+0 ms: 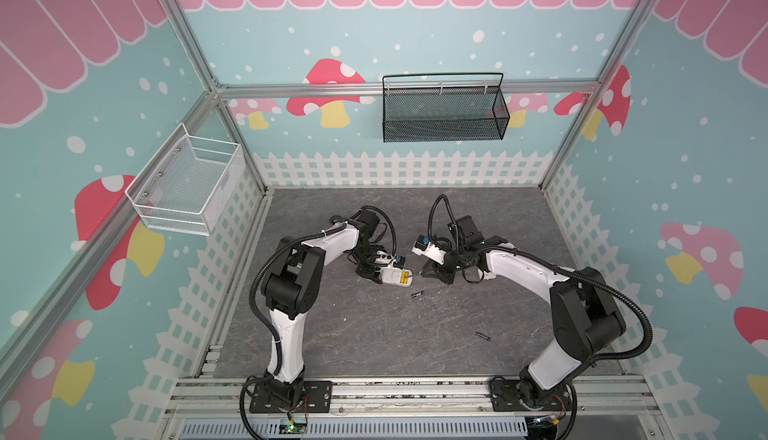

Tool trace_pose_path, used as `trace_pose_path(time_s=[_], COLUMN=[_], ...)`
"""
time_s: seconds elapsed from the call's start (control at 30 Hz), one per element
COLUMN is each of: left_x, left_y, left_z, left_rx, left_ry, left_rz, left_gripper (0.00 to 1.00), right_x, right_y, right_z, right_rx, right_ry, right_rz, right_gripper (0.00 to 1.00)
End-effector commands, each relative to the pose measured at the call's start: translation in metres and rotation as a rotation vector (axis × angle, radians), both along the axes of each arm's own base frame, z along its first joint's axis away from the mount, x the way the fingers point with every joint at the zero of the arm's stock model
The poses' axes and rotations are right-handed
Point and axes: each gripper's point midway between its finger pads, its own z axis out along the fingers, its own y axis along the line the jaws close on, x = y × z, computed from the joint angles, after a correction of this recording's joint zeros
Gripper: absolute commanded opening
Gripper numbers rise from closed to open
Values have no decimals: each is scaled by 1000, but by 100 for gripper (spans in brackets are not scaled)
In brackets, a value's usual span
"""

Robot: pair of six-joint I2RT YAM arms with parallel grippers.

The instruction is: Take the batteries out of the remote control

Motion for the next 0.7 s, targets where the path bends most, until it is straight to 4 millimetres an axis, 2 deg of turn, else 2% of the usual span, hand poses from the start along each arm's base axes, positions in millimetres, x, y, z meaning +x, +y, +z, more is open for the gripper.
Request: trace_pose_path(time_s=[0.0,0.67], left_x=[-11,-10], left_y=[6,8], left_z=[-5,-3], left_rx=[43,52], left_ry=[4,-9], left_rz=[-43,-48], left_gripper=[46,43], right_x=[-9,-19], right_y=[-1,4], right_z=[-5,-8], right_rx=[-22,-14], right_ry=[14,42], right_rz=[43,91], right_gripper=[0,0])
